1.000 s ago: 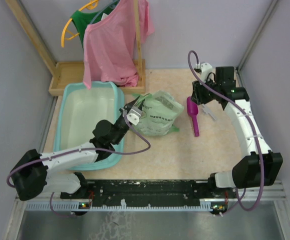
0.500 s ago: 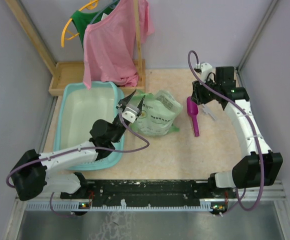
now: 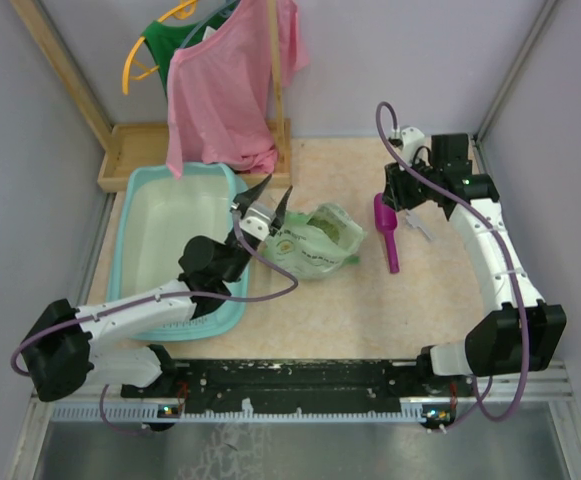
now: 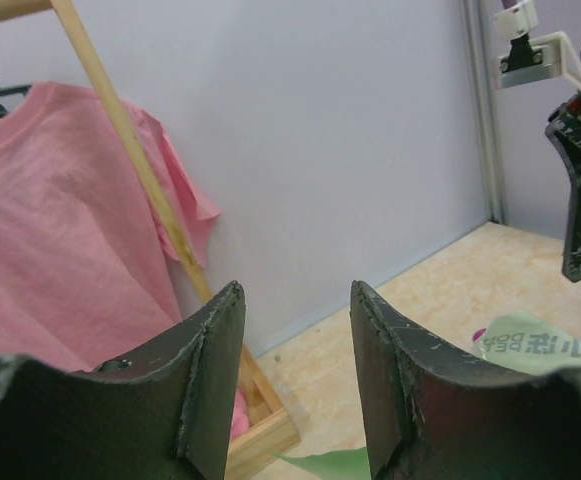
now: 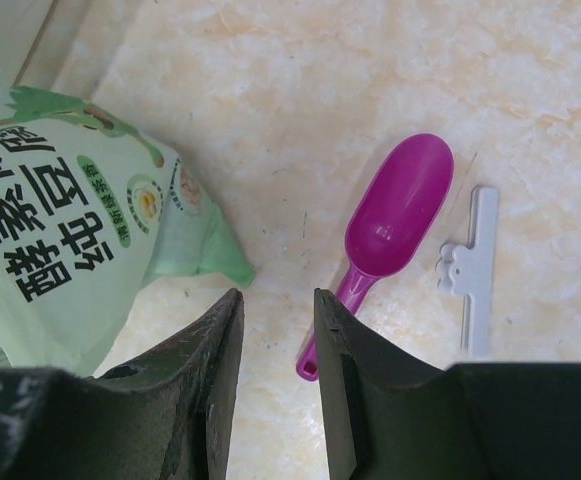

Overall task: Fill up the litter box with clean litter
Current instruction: Open the cat litter bag at the center of the board, then pick up the spatula from the center of the board.

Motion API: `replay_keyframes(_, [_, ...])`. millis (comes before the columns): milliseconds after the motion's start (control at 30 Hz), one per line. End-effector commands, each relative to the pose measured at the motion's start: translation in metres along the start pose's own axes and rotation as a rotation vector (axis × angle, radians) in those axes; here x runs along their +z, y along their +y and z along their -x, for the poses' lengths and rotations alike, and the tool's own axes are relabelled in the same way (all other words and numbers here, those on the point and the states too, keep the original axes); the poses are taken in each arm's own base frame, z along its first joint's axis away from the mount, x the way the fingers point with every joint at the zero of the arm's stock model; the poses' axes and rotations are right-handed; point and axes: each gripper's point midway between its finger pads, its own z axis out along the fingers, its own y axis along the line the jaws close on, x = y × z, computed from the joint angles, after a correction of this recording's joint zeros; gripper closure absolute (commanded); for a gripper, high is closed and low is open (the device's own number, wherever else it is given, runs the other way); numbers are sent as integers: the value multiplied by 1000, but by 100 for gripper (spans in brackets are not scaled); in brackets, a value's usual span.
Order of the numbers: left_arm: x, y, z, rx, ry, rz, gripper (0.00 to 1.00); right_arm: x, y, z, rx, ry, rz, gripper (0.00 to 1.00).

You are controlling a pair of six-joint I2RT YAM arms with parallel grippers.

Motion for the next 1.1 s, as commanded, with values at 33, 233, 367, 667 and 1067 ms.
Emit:
replay_keyframes(33, [-2, -16, -2, -115, 31, -56, 48, -2, 7, 3, -16, -9, 34, 65])
replay_keyframes(233, [-8, -29, -19, -132, 81, -75, 50, -1, 7, -1, -25, 1, 40, 65])
replay_keyframes(367, [-7, -26, -15, -118, 67, -57, 49, 0, 7, -2, -28, 1, 39, 65])
replay_keyframes(667, [21, 15, 38, -64, -50, 103, 43, 1, -6, 4, -7, 5, -25, 63])
replay_keyframes(1067, [124, 42, 131, -45, 3, 166, 29, -5, -45, -2, 141, 12, -211, 42])
